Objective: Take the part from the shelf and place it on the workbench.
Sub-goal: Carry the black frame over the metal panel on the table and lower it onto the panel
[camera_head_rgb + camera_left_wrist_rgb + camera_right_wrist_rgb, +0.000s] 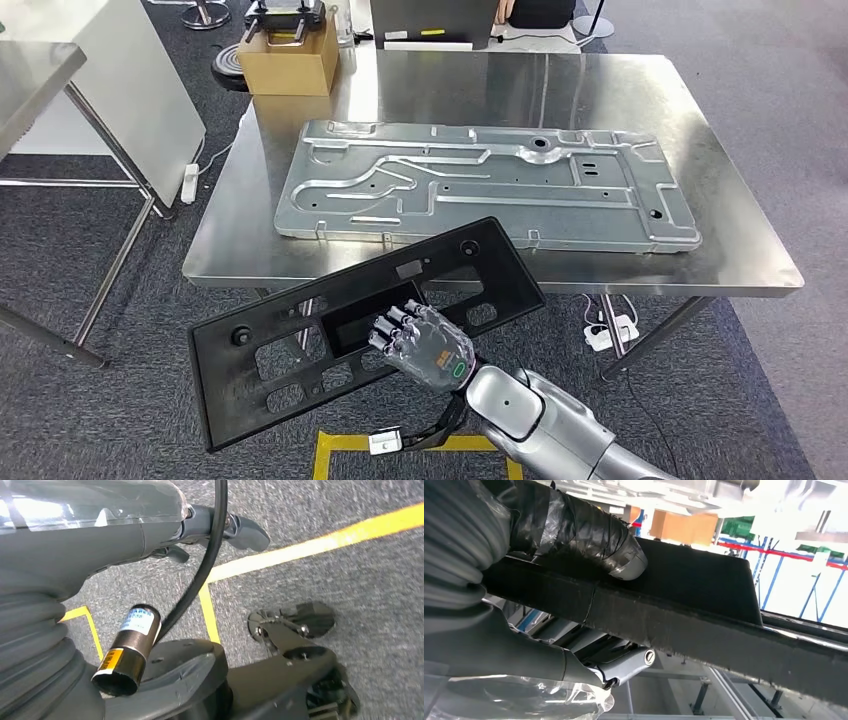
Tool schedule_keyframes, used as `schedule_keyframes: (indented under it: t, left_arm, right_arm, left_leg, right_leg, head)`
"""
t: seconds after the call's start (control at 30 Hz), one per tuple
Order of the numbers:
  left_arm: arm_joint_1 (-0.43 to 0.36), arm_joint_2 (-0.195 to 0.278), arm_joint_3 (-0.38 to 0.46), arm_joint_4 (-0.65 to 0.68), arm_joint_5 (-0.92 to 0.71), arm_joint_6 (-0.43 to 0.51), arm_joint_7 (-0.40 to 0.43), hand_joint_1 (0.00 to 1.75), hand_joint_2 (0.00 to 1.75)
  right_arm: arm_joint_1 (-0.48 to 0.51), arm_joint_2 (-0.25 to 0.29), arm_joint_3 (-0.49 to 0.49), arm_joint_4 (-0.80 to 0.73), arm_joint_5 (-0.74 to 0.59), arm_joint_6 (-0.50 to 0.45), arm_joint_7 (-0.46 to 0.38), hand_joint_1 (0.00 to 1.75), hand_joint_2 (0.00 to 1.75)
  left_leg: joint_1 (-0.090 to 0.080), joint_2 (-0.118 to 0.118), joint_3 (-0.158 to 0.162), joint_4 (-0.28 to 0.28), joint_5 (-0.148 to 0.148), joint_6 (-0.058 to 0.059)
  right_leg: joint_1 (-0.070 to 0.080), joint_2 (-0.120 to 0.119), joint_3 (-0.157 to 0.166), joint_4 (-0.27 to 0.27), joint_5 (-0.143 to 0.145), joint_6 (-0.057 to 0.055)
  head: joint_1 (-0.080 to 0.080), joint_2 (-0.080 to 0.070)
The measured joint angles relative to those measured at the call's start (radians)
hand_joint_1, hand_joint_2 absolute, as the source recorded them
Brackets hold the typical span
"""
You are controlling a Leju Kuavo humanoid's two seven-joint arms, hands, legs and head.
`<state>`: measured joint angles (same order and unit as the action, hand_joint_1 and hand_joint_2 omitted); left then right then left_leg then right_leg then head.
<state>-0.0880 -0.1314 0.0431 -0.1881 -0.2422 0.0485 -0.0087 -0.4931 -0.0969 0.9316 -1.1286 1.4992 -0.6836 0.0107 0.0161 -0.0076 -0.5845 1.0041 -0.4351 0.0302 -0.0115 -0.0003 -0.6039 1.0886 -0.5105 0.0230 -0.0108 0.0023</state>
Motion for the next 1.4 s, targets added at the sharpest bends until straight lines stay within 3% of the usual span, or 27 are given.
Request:
schedule_keyframes:
  t: [0.1, 0.13, 0.17, 0.2, 0.23, 0.3, 0.33, 0.43, 0.5, 0.6, 0.63, 0.67, 0.7, 0.77, 0.83, 0.9, 1.0, 1.03, 1.1, 1.13, 1.17, 1.2, 1.27, 1.3, 1.33, 1.4]
  left_arm:
    - [0.0, -0.001, 0.0, 0.0, 0.0, 0.0, 0.0, 0.0, 1.75]
    - [0.001, -0.001, 0.0, 0.0, 0.0, 0.0, 0.0, 0.0, 1.75]
    - [0.003, -0.001, 0.0, 0.0, 0.0, 0.0, 0.0, 0.0, 1.75]
    - [0.004, -0.001, 0.0, 0.0, 0.001, 0.001, 0.0, 0.0, 1.75]
    - [0.006, -0.002, 0.0, 0.0, 0.001, 0.002, 0.0, 0.0, 1.75]
    - [0.007, -0.003, 0.001, 0.0, 0.002, 0.004, -0.001, 0.0, 1.75]
    - [0.008, -0.004, 0.002, 0.0, 0.003, 0.004, -0.002, 0.0, 1.75]
    - [0.011, -0.004, 0.004, 0.0, 0.003, 0.006, -0.004, 0.0, 1.75]
    - [0.012, -0.004, 0.005, 0.0, 0.004, 0.006, -0.006, 0.0, 1.75]
    - [0.012, -0.004, 0.01, 0.0, 0.006, 0.006, -0.013, 0.0, 1.75]
    - [0.012, -0.004, 0.012, 0.0, 0.007, 0.007, -0.014, 0.0, 1.75]
    - [0.012, -0.004, 0.014, 0.0, 0.008, 0.007, -0.015, 0.0, 1.75]
    - [0.012, -0.004, 0.016, 0.0, 0.008, 0.007, -0.016, 0.0, 1.75]
    - [0.014, -0.004, 0.02, 0.0, 0.008, 0.007, -0.016, 0.0, 1.75]
    - [0.017, -0.004, 0.024, 0.0, 0.009, 0.008, -0.017, 0.0, 1.75]
    - [0.02, -0.004, 0.026, 0.0, 0.009, 0.01, -0.019, 0.0, 1.75]
    - [0.025, -0.003, 0.03, 0.0, 0.01, 0.012, -0.02, 0.0, 1.75]
    - [0.025, -0.004, 0.03, 0.0, 0.01, 0.013, -0.021, 0.0, 1.75]
    - [0.025, -0.004, 0.033, 0.0, 0.01, 0.014, -0.021, 0.0, 1.75]
    - [0.026, -0.005, 0.035, 0.0, 0.01, 0.014, -0.021, 0.0, 1.75]
    - [0.026, -0.005, 0.036, 0.0, 0.01, 0.014, -0.021, 0.0, 1.75]
    - [0.028, -0.005, 0.038, 0.0, 0.01, 0.014, -0.022, 0.0, 1.75]
    - [0.031, -0.005, 0.039, 0.0, 0.009, 0.014, -0.022, 0.0, 1.75]
    - [0.031, -0.005, 0.04, 0.0, 0.009, 0.014, -0.022, 0.0, 1.75]
    - [0.03, -0.005, 0.04, 0.0, 0.008, 0.014, -0.023, 0.0, 1.75]
    - [0.028, -0.005, 0.043, 0.0, 0.006, 0.014, -0.024, 0.0, 1.75]
  right_arm:
    - [0.003, -0.001, 0.0, 0.0, 0.0, 0.0, 0.0, 1.75, 1.75]
    - [0.005, -0.002, 0.0, 0.0, 0.002, 0.0, 0.001, 1.75, 1.75]
    - [0.007, -0.004, 0.0, 0.0, 0.004, 0.0, 0.004, 1.75, 1.75]
    - [0.008, -0.006, 0.0, 0.0, 0.007, 0.0, 0.007, 1.75, 1.75]
    - [0.008, -0.009, -0.001, 0.0, 0.01, 0.0, 0.011, 1.75, 1.75]
    - [0.007, -0.018, -0.006, -0.002, 0.016, 0.0, 0.02, 1.75, 1.75]
    - [0.007, -0.024, -0.009, -0.003, 0.019, 0.0, 0.023, 1.75, 1.75]
    - [0.01, -0.042, -0.022, -0.006, 0.031, 0.003, 0.03, 1.75, 1.75]
    - [0.013, -0.051, -0.035, -0.01, 0.042, 0.006, 0.039, 1.75, 1.75]
    - [0.026, -0.064, -0.06, -0.017, 0.057, 0.006, 0.057, 1.75, 1.75]
    - [0.033, -0.07, -0.069, -0.017, 0.06, 0.006, 0.061, 1.75, 1.75]
    - [0.04, -0.075, -0.077, -0.018, 0.062, 0.006, 0.065, 1.75, 1.75]
    - [0.046, -0.08, -0.084, -0.02, 0.064, 0.006, 0.067, 1.75, 1.75]
    - [0.054, -0.089, -0.098, -0.026, 0.065, 0.007, 0.075, 1.75, 1.75]
    - [0.061, -0.098, -0.114, -0.035, 0.066, 0.009, 0.09, 1.75, 1.75]
    - [0.066, -0.111, -0.128, -0.043, 0.066, 0.011, 0.105, 1.75, 1.75]
    - [0.073, -0.126, -0.143, -0.053, 0.067, 0.011, 0.116, 1.75, 1.75]
    - [0.075, -0.131, -0.148, -0.057, 0.067, 0.011, 0.122, 1.75, 1.75]
    - [0.082, -0.14, -0.159, -0.062, 0.067, 0.011, 0.134, 1.75, 1.75]
    - [0.088, -0.146, -0.164, -0.064, 0.067, 0.011, 0.139, 1.75, 1.75]
    - [0.094, -0.151, -0.169, -0.064, 0.067, 0.011, 0.141, 1.75, 1.75]
    - [0.099, -0.156, -0.174, -0.065, 0.067, 0.011, 0.142, 1.75, 1.75]
    - [0.104, -0.164, -0.184, -0.069, 0.067, 0.011, 0.14, 1.75, 1.75]
    - [0.103, -0.167, -0.189, -0.071, 0.067, 0.012, 0.138, 1.75, 1.75]
    - [0.103, -0.169, -0.195, -0.073, 0.067, 0.012, 0.136, 1.75, 1.75]
    - [0.105, -0.171, -0.202, -0.077, 0.068, 0.013, 0.132, 1.75, 1.75]
  left_leg:
    - [-0.002, 0.001, 0.002, -0.001, -0.003, 0.007]
    - [-0.002, 0.0, 0.003, -0.001, -0.005, 0.008]
    - [-0.003, 0.0, 0.005, 0.0, -0.007, 0.007]
    - [-0.003, -0.001, 0.009, 0.001, -0.01, 0.006]
    - [-0.003, -0.001, 0.013, 0.003, -0.013, 0.004]
    - [-0.006, -0.003, 0.017, 0.007, -0.021, -0.003]
    - [-0.007, -0.003, 0.017, 0.008, -0.023, -0.007]
    - [-0.008, -0.003, 0.018, 0.007, -0.027, -0.024]
    - [-0.007, 0.0, 0.006, 0.038, -0.05, -0.034]
    - [-0.003, 0.002, -0.085, 0.222, -0.134, -0.046]
    - [-0.003, 0.002, -0.116, 0.276, -0.147, -0.048]
    - [-0.003, 0.003, -0.131, 0.295, -0.14, -0.049]
    - [-0.002, 0.003, -0.125, 0.274, -0.114, -0.048]
    - [-0.003, 0.003, -0.066, 0.144, -0.039, -0.041]
    - [-0.008, 0.004, -0.015, 0.037, -0.005, -0.03]
    - [-0.013, 0.002, -0.007, 0.015, -0.01, -0.02]
    - [-0.008, 0.001, 0.002, 0.001, -0.004, -0.003]
    - [-0.006, 0.002, 0.006, -0.005, -0.003, 0.003]
    - [-0.007, 0.003, 0.01, -0.006, -0.006, 0.011]
    - [-0.007, 0.003, 0.011, -0.005, -0.009, 0.013]
    - [-0.007, 0.001, 0.014, -0.004, -0.011, 0.014]
    - [-0.007, 0.0, 0.018, -0.003, -0.015, 0.013]
    - [-0.007, -0.002, 0.027, 0.003, -0.027, 0.008]
    - [-0.008, -0.002, 0.029, 0.007, -0.033, 0.003]
    - [-0.01, -0.002, 0.03, 0.01, -0.038, -0.002]
    - [-0.013, -0.002, 0.029, 0.012, -0.045, -0.012]
  right_leg:
    - [-0.002, 0.001, -0.104, 0.193, -0.08, 0.006]
    - [-0.002, 0.001, -0.127, 0.227, -0.083, 0.007]
    - [-0.002, 0.001, -0.131, 0.223, -0.065, 0.007]
    - [-0.002, 0.0, -0.112, 0.178, -0.03, 0.005]
    - [-0.002, 0.0, -0.079, 0.105, 0.013, 0.002]
    - [0.001, 0.001, -0.019, -0.021, 0.063, -0.007]
    - [0.004, 0.001, -0.005, -0.052, 0.069, -0.011]
    - [0.005, 0.004, -0.001, -0.064, 0.066, -0.022]
    - [0.0, 0.004, 0.006, -0.071, 0.067, -0.033]
    - [-0.001, 0.0, 0.013, -0.073, 0.062, -0.044]
    - [-0.001, -0.001, 0.014, -0.072, 0.06, -0.045]
    - [-0.001, -0.001, 0.016, -0.071, 0.058, -0.045]
    - [-0.001, -0.001, 0.019, -0.069, 0.054, -0.044]
    - [-0.001, 0.002, 0.028, -0.066, 0.046, -0.04]
    - [0.002, 0.004, 0.031, -0.063, 0.039, -0.031]
    - [0.003, 0.005, 0.031, -0.066, 0.038, -0.018]
    - [0.003, 0.002, 0.025, -0.046, 0.022, -0.003]
    - [0.003, 0.002, 0.006, -0.008, 0.001, 0.001]
    - [0.001, 0.001, -0.061, 0.119, -0.056, 0.004]
    - [-0.001, 0.001, -0.097, 0.18, -0.074, 0.007]
    - [-0.003, 0.001, -0.119, 0.211, -0.073, 0.008]
    - [-0.005, 0.001, -0.122, 0.204, -0.051, 0.009]
    - [-0.008, 0.001, -0.074, 0.082, 0.03, 0.008]
    - [-0.007, 0.001, -0.046, 0.018, 0.058, 0.007]
    - [-0.006, 0.001, -0.027, -0.027, 0.073, 0.003]
    - [-0.001, 0.003, -0.017, -0.05, 0.07, -0.006]
  head:
    - [0.0, 0.0]
    - [0.0, 0.0]
    - [0.0, 0.0]
    - [0.0, 0.0]
    - [0.001, 0.0]
    - [0.0, 0.0]
    - [0.0, 0.0]
    - [0.0, 0.0]
    - [0.0, 0.0]
    - [0.0, 0.0]
    - [0.0, 0.0]
    - [0.0, 0.0]
    - [0.0, 0.0]
    - [0.0, 0.0]
    - [0.0, 0.0]
    - [0.0, 0.0]
    - [0.0, 0.0]
    - [0.001, 0.0]
    - [0.001, 0.0]
    - [0.001, 0.0]
    - [0.001, 0.0]
    - [0.001, 0.0]
    - [0.001, 0.0]
    - [0.001, 0.0]
    - [0.001, 0.0]
    - [0.0, 0.0]
